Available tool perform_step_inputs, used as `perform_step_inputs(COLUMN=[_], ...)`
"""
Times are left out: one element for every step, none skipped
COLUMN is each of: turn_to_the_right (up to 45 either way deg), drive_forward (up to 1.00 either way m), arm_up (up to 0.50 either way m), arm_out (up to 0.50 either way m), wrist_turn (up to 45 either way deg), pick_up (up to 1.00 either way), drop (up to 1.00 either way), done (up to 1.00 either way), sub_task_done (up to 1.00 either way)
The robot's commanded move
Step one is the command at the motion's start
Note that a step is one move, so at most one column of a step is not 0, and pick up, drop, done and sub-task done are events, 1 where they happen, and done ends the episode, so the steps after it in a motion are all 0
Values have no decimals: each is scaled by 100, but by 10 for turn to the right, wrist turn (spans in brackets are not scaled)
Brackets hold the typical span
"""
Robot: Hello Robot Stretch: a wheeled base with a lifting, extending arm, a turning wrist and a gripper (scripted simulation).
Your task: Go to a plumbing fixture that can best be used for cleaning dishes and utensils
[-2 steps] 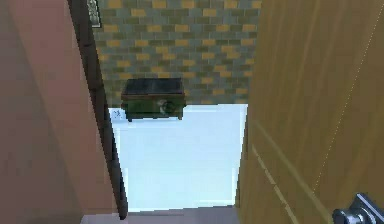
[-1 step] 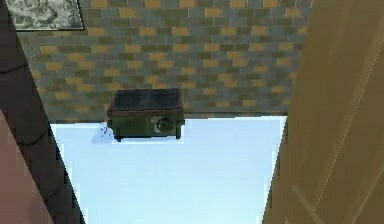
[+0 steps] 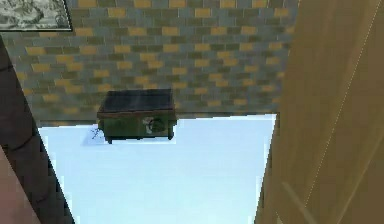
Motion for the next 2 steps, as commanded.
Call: perform_step_inputs(turn_to_the_right=[0,0], drive_forward=[90,20], arm_up=[0,0], arm_out=[0,0], wrist_turn=[0,0], pick_up=[0,0], drop=[0,0], done=[0,0], sub_task_done=[0,0])
